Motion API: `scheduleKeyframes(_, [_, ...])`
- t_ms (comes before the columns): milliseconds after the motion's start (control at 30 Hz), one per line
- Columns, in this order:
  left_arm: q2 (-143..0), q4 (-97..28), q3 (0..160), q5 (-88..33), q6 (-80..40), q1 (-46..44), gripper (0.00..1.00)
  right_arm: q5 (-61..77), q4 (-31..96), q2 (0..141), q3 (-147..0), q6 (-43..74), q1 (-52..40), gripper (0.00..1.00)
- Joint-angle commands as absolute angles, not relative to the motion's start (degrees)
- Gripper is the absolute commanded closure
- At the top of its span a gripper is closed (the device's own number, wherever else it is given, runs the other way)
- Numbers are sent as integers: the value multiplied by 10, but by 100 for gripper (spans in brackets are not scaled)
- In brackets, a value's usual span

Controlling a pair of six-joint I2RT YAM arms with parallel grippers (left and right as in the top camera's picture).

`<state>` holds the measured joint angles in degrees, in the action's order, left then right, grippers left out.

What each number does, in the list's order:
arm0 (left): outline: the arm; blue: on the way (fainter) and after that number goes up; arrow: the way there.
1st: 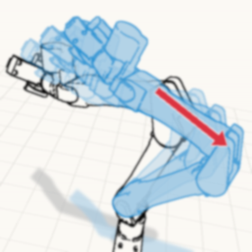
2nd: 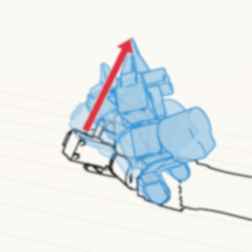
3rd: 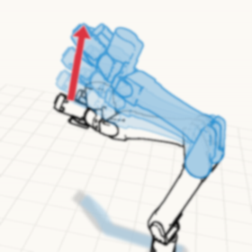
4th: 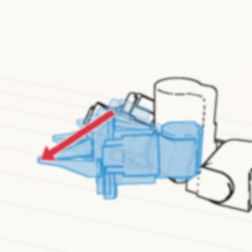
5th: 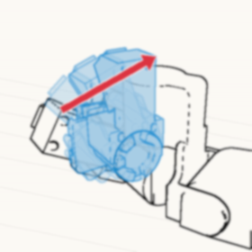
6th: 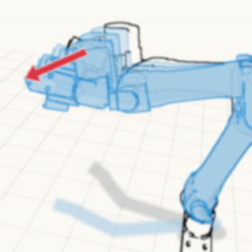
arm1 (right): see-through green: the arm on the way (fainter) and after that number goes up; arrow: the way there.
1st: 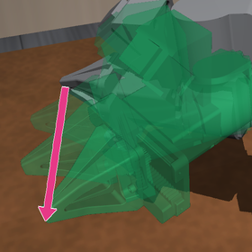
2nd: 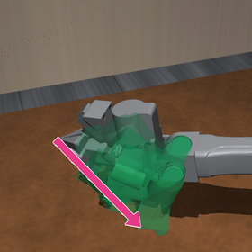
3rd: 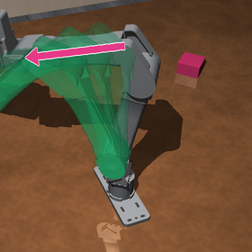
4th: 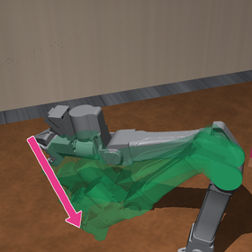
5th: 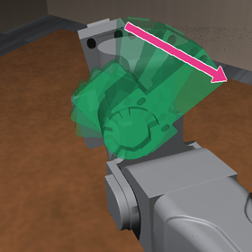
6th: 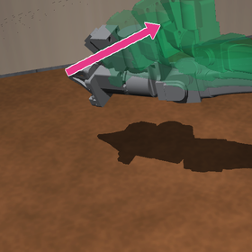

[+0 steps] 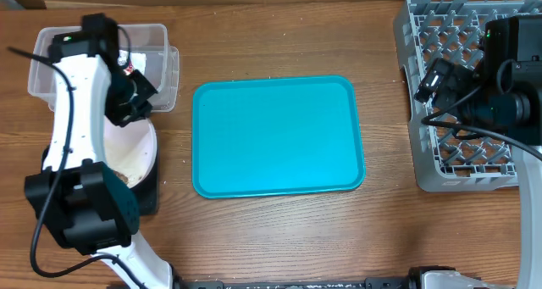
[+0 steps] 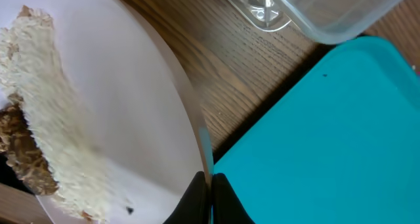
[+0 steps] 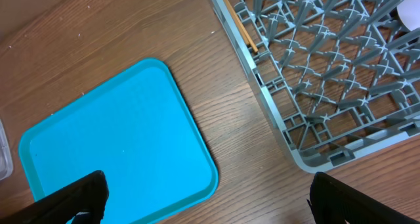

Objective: Sort waste into correct bins and load items into the dishwasher
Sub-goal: 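Lift the plate and carry it left over the black tray, then tilt the plate to dump rice and scraps onto the black tray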

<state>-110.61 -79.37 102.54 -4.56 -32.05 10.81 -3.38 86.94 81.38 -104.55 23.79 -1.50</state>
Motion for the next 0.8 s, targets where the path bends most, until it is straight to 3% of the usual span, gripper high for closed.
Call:
scheduleKeyframes(0, [-1084,-790,1042,-102,-279,130,96,-37,866,810,-1046,241,-13,0])
scheduleKeyframes(767, [-1084,-808,1042,-382,-151,274,96,-37,866,810,-1046,241,-13,0])
